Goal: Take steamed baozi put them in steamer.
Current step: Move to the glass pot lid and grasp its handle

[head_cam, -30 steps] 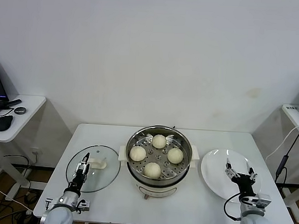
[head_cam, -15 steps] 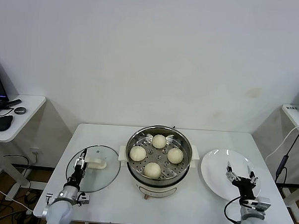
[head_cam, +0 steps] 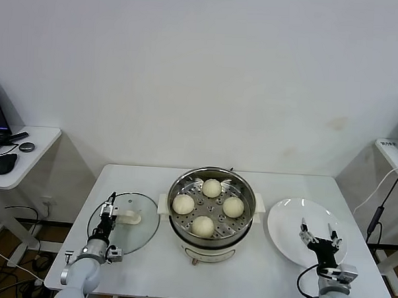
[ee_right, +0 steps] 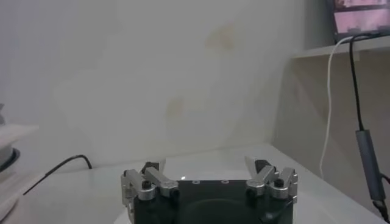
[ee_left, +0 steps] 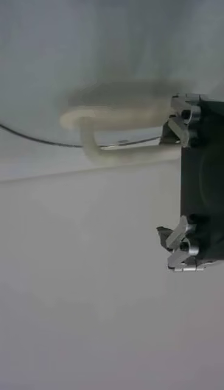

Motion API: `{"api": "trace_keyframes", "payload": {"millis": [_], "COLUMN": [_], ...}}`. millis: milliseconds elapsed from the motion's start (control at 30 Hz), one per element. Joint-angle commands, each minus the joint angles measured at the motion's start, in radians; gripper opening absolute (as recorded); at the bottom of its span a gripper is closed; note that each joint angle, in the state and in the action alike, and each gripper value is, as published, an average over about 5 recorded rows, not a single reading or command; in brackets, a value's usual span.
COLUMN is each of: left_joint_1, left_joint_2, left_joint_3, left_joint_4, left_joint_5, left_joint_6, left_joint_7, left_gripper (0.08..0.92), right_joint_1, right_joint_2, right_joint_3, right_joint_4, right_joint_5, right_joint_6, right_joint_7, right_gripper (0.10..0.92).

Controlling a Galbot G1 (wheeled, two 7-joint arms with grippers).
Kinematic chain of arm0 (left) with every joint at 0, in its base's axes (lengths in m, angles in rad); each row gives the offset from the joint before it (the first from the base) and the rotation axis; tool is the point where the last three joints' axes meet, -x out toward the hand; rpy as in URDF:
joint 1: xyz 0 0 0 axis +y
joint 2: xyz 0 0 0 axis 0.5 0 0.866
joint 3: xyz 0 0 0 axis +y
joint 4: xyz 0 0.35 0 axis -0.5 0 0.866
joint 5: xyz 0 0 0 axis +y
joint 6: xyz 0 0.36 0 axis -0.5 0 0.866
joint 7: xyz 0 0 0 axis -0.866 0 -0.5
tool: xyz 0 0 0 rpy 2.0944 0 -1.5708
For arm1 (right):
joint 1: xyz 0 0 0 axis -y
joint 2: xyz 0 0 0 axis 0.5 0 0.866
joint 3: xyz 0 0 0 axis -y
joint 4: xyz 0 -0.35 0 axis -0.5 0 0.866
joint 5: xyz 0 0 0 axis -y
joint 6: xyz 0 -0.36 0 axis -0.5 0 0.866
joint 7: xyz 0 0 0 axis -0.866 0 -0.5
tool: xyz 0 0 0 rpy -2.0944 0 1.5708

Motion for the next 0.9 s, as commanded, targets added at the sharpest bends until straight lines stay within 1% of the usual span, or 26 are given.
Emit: {"api": "trace_keyframes", "payload": {"millis": [33,267,367,533,667,900], "left_joint_1": [-0.033,-0.041,-0.038,-0.03,-0.018,0.037], "left_joint_2": [-0.005,-0.003,0.001,0.006,0.005,-0.015], "left_joint_3": [0.01,0.023,0.023,0.025,0.024,0.013], "left_joint_4": [0.045,0.044,0.034,0.019,-0.009,-0.161], "left_joint_5": [-0.051,-0.099,-0.12,-0.16,-0.203,-0.307], "left_joint_6": [0.022,0.031,0.029,0.034,0.068,0.251], "left_joint_7": [0.012,0.016,0.026,0.048,0.069,0.164], "left_gripper": [0.823,0.821,0.784,0.645,0.532,0.325], "right_joint_1": [-0.003,-0.007,-0.01,-0.012,-0.012,-0.021], "right_joint_2": [0.002,0.006,0.006,0.01,0.013,0.018], "right_joint_3": [0.0,0.0,0.0,-0.002,-0.004,-0.008], "right_joint_4": [-0.002,0.0,0.001,0.006,0.009,0.024], "right_joint_5": [-0.004,-0.005,-0.007,-0.01,-0.01,-0.012], "right_joint_6": [0.003,0.005,0.006,0.005,0.002,-0.002], "right_joint_7": [-0.001,-0.001,-0.002,-0.002,-0.002,-0.006], "right_gripper": [0.823,0.823,0.823,0.823,0.823,0.823]}}
